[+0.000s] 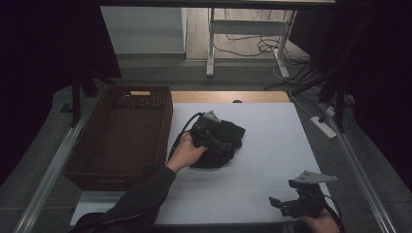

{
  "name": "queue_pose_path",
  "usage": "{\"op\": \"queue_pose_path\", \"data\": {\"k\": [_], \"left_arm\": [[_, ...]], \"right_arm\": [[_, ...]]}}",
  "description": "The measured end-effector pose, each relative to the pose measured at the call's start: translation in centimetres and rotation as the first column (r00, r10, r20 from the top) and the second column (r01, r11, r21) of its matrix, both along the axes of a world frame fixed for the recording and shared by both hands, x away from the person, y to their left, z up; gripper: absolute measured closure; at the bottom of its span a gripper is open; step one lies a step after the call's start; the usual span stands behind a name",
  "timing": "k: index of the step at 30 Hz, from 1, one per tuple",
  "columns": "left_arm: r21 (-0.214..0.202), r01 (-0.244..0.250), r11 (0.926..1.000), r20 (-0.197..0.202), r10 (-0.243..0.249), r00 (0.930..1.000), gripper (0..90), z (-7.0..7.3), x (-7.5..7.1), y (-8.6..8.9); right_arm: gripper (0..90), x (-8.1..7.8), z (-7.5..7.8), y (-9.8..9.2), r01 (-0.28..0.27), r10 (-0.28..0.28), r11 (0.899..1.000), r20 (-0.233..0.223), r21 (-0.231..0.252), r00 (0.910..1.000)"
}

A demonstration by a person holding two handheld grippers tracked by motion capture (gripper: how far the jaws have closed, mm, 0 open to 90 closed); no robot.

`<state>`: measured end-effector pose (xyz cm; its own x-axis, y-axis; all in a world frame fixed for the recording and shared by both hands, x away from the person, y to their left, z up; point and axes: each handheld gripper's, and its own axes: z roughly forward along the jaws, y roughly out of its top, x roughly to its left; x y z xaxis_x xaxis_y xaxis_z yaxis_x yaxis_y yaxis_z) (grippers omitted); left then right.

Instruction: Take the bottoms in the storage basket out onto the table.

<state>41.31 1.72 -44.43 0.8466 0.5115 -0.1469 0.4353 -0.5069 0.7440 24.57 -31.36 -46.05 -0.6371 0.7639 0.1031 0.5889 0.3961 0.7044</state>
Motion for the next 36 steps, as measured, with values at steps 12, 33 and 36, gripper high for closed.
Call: {"op": "queue_pose_path", "data": {"k": [12,33,36], "left_arm": [[-0.03,0.04,0.9987,0.015,-0.04,0.9991,0.0,2.0,-0.8,1.3],[-0.083,0.071,0.994,-0.015,-0.072,0.9973,0.0,3.0,-2.4,4.0],[-0.077,0.073,0.9944,-0.007,-0.073,0.9973,0.0,3.0,-2.6,4.2]], "right_arm": [[1.9,0.0,0.0,0.0,0.004,-0.004,1.0,-0.001,0.001,1.0],[1.9,0.0,0.0,0.0,0.005,-0.005,1.0,-0.002,0.001,1.0],[1.9,0.0,0.0,0.0,0.004,-0.004,1.0,-0.003,0.0,1.0]]}}
